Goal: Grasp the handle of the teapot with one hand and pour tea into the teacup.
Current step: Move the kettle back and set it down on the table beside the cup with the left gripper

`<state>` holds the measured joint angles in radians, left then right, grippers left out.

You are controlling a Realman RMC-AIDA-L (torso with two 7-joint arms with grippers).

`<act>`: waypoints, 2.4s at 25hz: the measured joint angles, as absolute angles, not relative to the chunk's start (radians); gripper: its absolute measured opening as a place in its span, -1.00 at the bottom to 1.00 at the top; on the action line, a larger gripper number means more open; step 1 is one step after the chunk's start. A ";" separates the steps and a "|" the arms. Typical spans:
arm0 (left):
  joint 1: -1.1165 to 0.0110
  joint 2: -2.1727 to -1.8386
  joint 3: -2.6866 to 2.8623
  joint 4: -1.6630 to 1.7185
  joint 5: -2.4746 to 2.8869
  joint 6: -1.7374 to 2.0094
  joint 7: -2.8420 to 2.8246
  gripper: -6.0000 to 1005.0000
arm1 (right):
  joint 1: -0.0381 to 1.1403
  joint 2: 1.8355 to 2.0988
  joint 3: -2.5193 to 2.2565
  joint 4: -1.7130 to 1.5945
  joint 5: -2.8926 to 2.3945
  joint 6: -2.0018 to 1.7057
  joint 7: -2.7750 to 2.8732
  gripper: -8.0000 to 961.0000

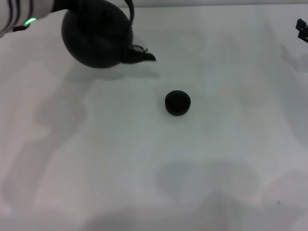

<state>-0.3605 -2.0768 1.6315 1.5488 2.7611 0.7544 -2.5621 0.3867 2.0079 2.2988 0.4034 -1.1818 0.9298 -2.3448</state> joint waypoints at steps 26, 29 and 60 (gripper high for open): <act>-0.195 -2.075 1.107 1.134 1.547 0.894 -1.537 -0.79 | 0.391 2.007 2.258 0.403 -1.183 0.923 -2.338 0.81; -0.161 -2.073 1.073 1.052 1.409 0.950 -1.405 -0.79 | 0.391 2.007 2.258 0.403 -1.183 0.921 -2.338 0.81; -0.133 -2.072 0.810 0.563 1.267 1.211 -0.987 -0.79 | 0.391 2.008 2.211 0.389 -1.183 0.900 -2.338 0.81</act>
